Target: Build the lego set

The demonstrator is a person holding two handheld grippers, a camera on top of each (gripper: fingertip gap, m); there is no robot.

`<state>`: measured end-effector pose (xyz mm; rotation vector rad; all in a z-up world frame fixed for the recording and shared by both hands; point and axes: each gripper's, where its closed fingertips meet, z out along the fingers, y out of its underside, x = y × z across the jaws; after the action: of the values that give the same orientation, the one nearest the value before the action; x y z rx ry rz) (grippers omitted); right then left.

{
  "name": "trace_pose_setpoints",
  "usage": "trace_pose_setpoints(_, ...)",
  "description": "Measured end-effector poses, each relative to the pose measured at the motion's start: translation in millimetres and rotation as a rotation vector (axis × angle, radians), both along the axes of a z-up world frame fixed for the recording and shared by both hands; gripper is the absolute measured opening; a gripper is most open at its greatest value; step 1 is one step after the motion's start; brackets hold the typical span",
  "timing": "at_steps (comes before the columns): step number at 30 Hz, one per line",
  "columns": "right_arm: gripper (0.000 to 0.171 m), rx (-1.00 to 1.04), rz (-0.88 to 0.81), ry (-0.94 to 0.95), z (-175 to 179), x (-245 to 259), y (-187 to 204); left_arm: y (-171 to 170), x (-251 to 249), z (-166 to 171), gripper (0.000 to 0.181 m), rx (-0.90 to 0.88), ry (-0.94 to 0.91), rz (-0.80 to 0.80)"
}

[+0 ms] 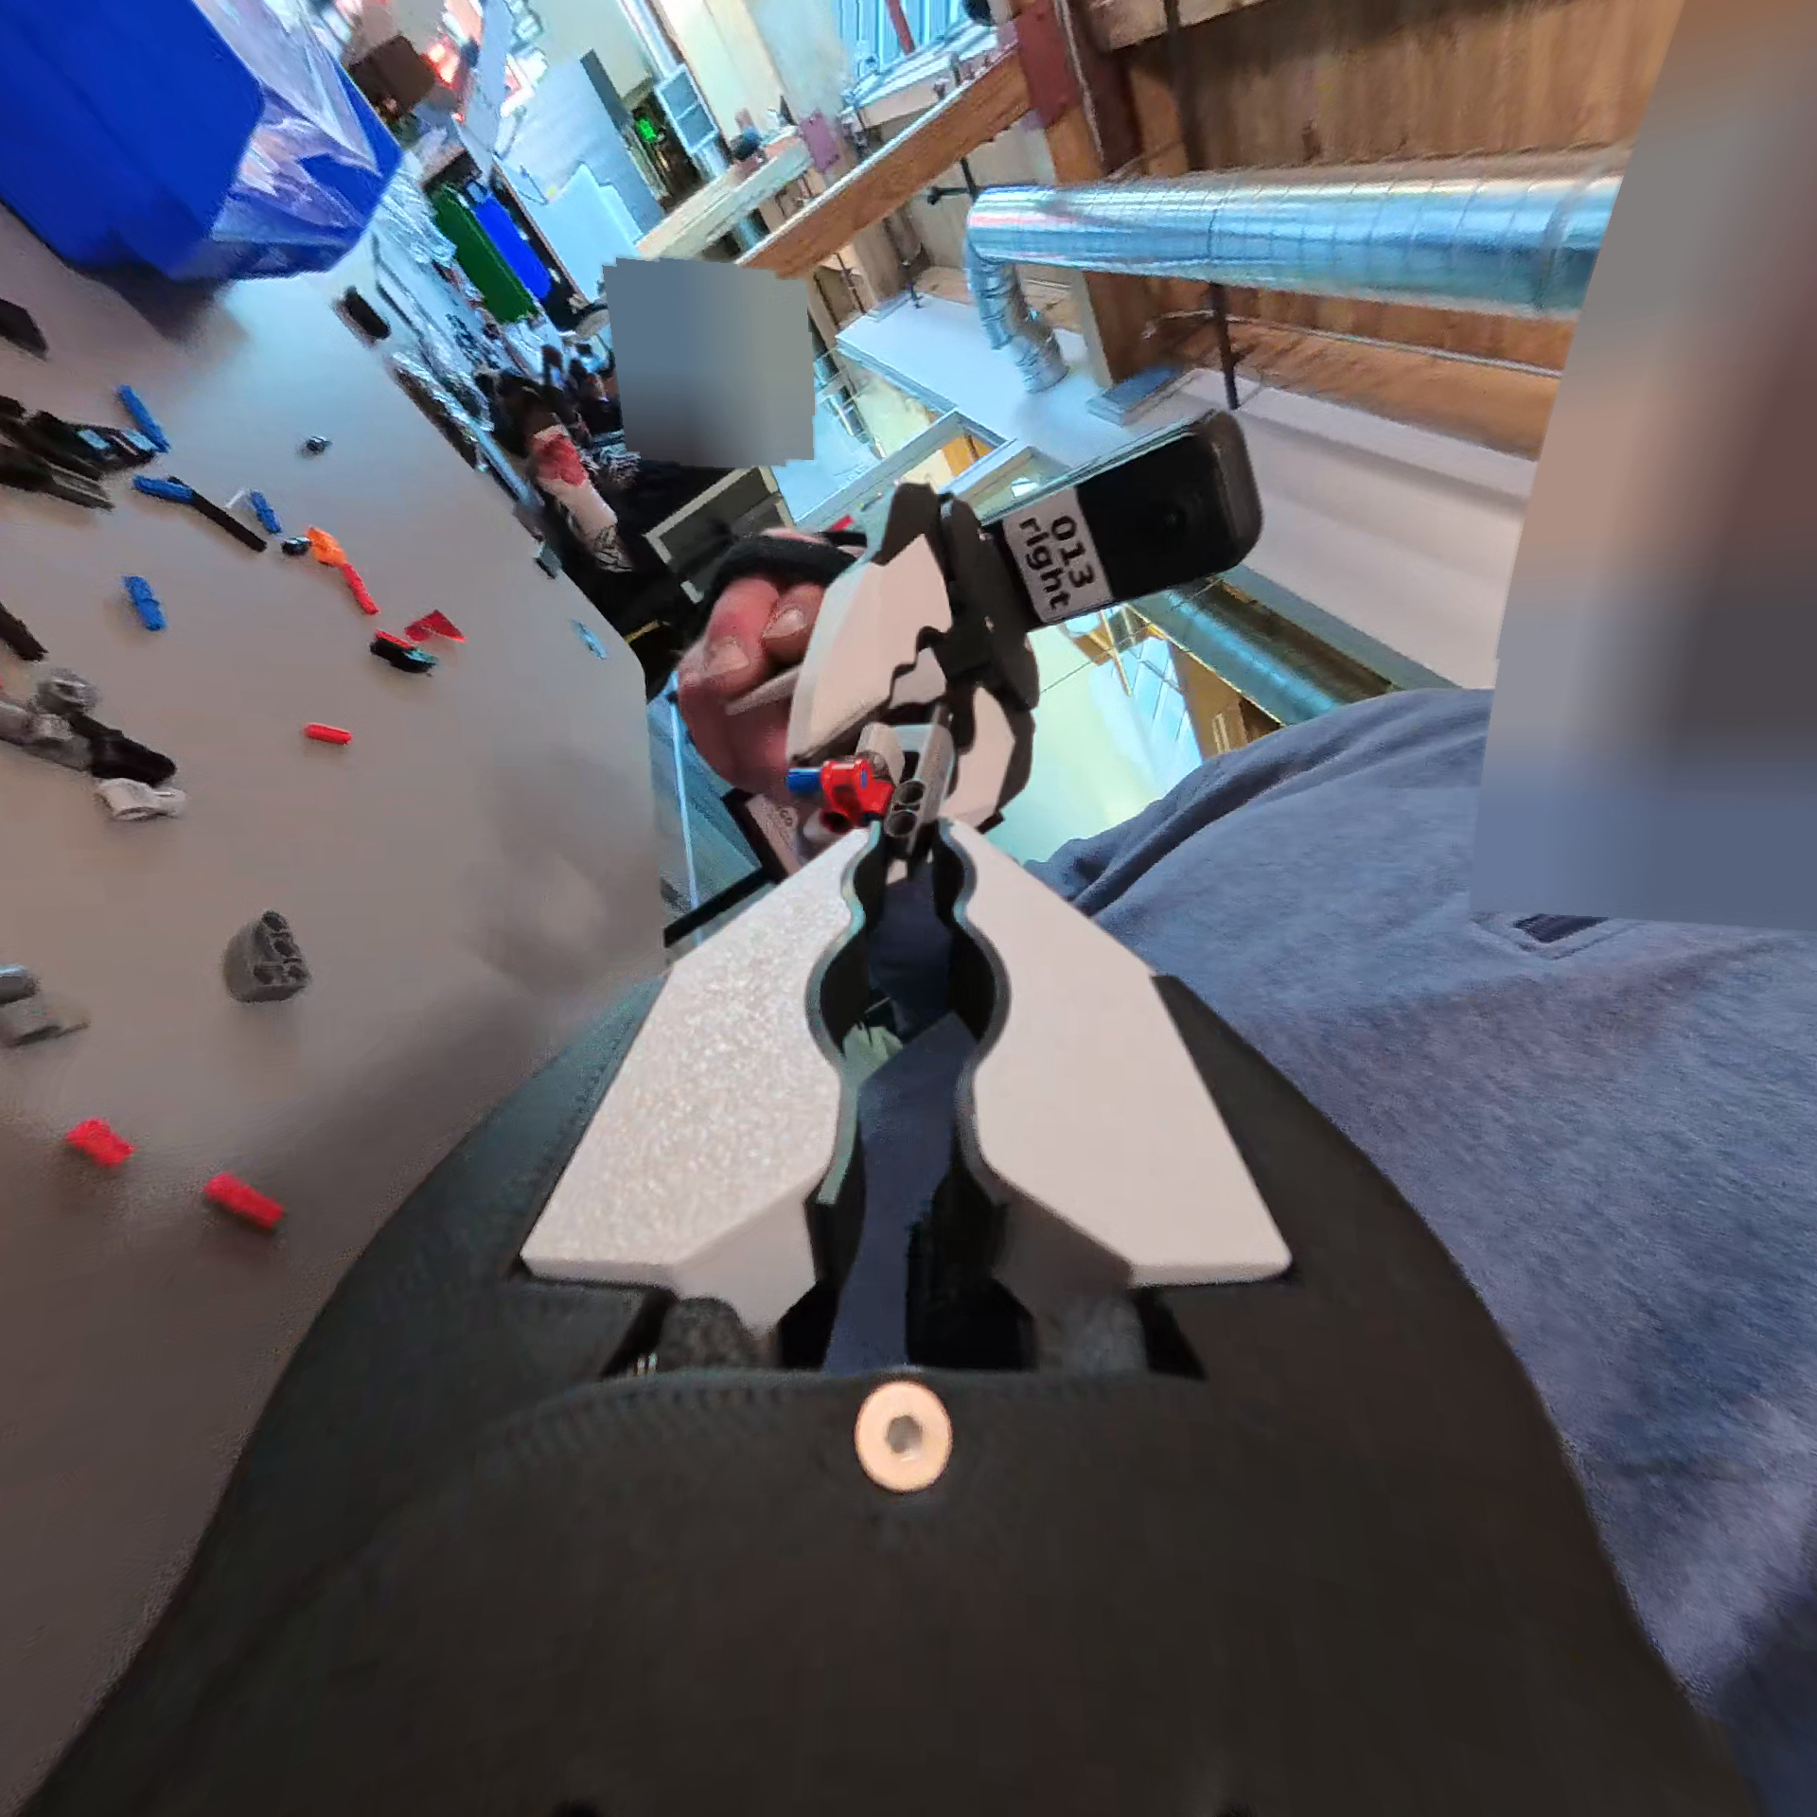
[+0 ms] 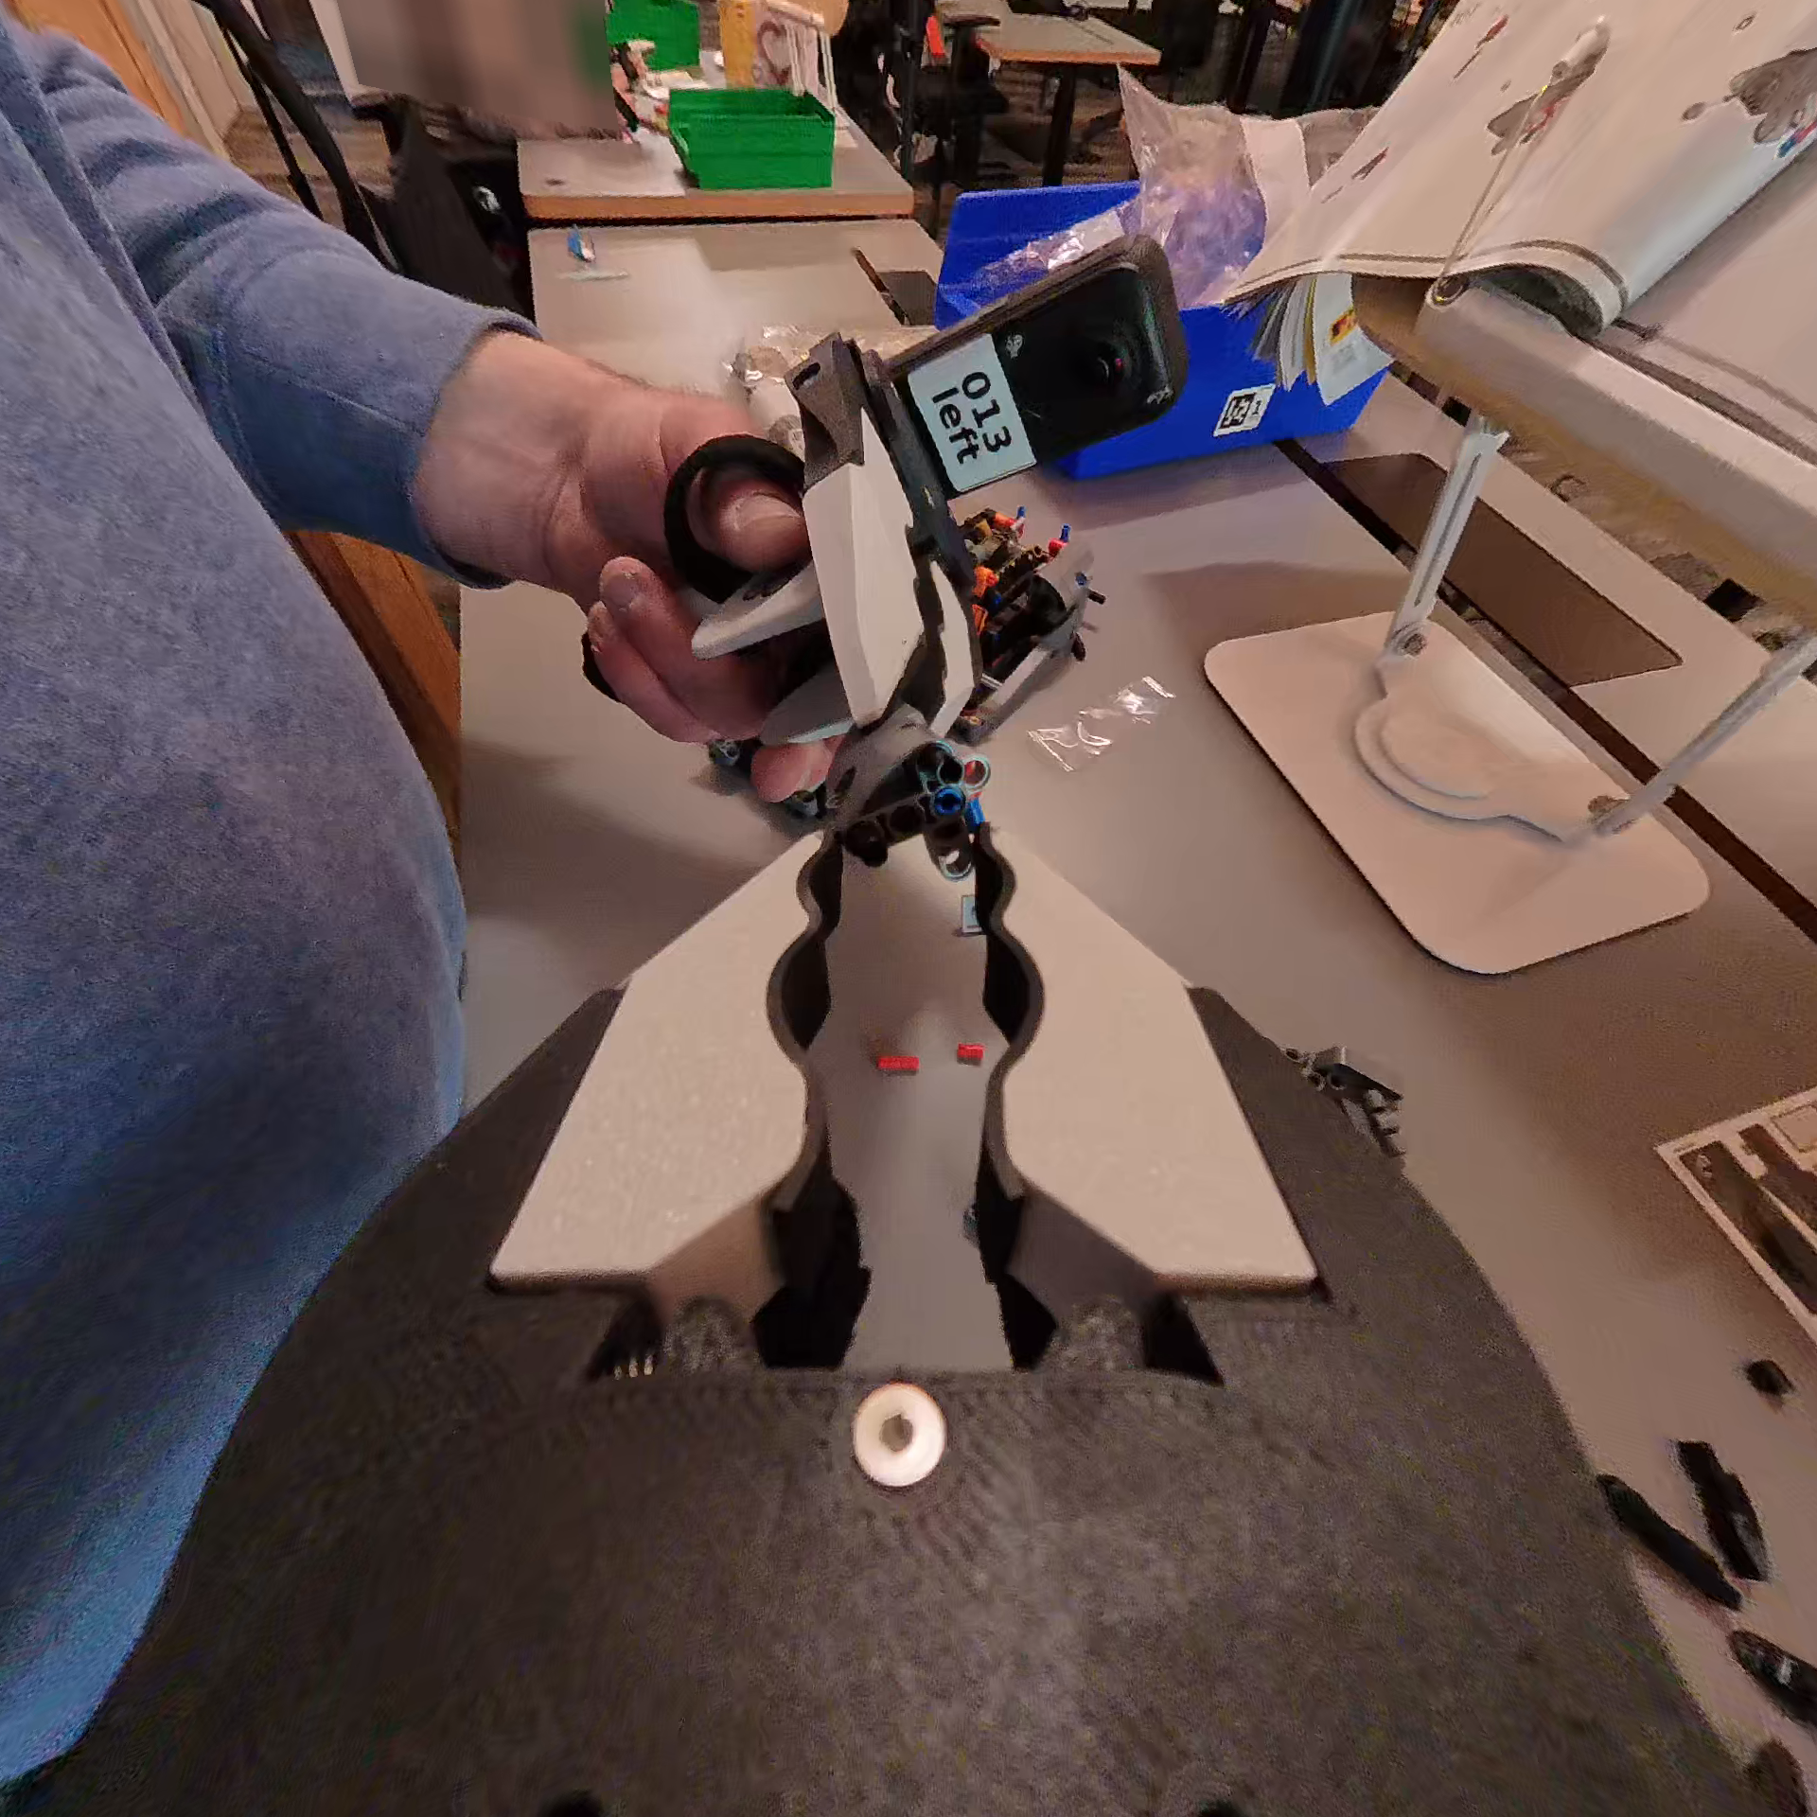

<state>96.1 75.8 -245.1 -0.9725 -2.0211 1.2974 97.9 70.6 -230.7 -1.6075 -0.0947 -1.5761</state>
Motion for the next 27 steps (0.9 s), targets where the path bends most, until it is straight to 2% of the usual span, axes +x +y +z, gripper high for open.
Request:
trace_pose_setpoints(1,0.024,-0.013,0.001,-0.01,-0.5,-0.3,-1.2,-1.0,-0.7,-0.2,0.007,-0.002,-0.004,0.0)
trace_pose_setpoints(6,0.023,-0.109,-0.035,-0.047,-7.5,-2.6,-4.6,-3.4,-4.4,-5.7,0.008,-0.029,-0.005,0.025)
trace_pose_setpoints(9,0.02,-0.173,-0.082,-0.069,-12.6,-0.5,-5.4,-2.0,-8.5,-13.2,0.011,-0.046,0.082,0.092)
trace_pose_setpoints(12,0.012,-0.263,-0.144,-0.107,-20.8,5.0,-5.8,-2.5,-16.3,-16.6,0.023,-0.044,0.174,0.173)
trace_pose_setpoints(17,0.005,-0.459,-0.248,-0.164,-31.9,15.7,-2.0,-6.6,-12.5,-34.7,0.033,0.025,0.607,0.241)
trace_pose_setpoints(20,0.005,-0.429,-0.302,-0.229,-54.2,14.5,-0.9,-4.4,-6.2,-56.6,0.033,0.036,0.829,0.215)
trace_pose_setpoints(22,0.005,-0.443,-0.321,-0.251,-65.9,12.2,-2.0,-3.0,-5.2,-71.3,0.034,0.014,0.889,0.217)
trace_pose_setpoints(27,0.004,-0.541,-0.341,-0.279,-65.9,5.5,-5.0,-0.2,-8.0,-74.7,0.043,0.183,1.243,0.266)
